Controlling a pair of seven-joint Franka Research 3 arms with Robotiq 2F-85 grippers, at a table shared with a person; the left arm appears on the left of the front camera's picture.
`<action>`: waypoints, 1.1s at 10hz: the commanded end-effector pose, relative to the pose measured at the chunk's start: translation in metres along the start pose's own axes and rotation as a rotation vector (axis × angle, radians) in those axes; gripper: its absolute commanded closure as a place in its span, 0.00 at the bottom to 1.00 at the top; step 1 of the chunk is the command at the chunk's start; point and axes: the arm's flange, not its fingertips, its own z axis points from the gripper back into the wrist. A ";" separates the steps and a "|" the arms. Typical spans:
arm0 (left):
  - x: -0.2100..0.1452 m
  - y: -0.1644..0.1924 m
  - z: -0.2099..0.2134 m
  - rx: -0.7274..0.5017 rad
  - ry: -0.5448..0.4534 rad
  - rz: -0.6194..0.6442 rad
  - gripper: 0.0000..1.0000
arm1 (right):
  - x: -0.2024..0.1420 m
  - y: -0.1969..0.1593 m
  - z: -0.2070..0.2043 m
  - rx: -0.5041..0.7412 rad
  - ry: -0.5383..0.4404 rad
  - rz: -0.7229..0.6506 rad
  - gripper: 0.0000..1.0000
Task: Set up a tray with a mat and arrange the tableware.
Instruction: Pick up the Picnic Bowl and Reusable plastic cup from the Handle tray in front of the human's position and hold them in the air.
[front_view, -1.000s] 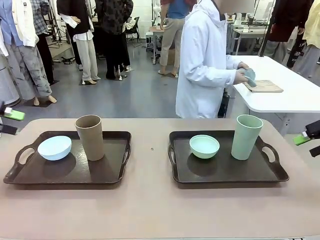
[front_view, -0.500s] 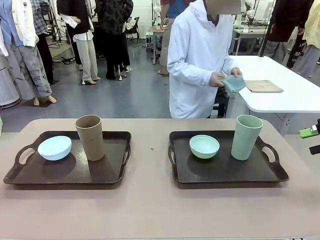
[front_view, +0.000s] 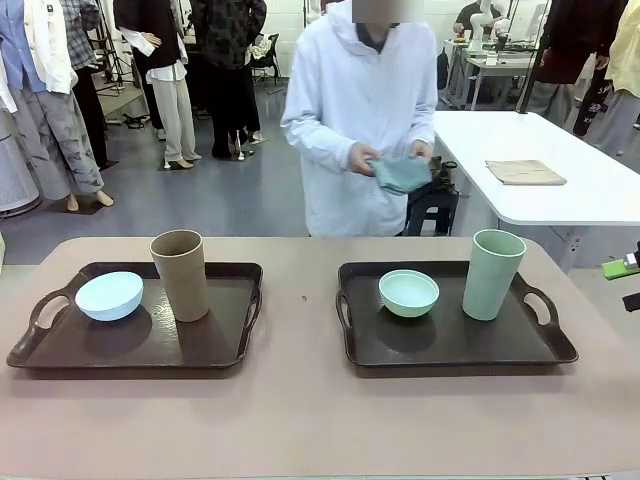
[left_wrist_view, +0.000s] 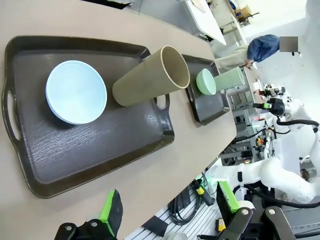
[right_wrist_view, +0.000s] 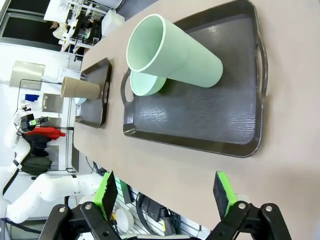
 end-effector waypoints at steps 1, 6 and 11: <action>-0.001 0.001 -0.001 -0.020 -0.012 -0.014 0.00 | 0.002 0.000 -0.001 0.027 -0.011 -0.005 0.00; -0.001 0.001 -0.001 -0.020 -0.012 -0.014 0.00 | 0.002 0.000 -0.001 0.027 -0.011 -0.005 0.00; -0.001 0.001 -0.001 -0.020 -0.012 -0.014 0.00 | 0.002 0.000 -0.001 0.027 -0.011 -0.005 0.00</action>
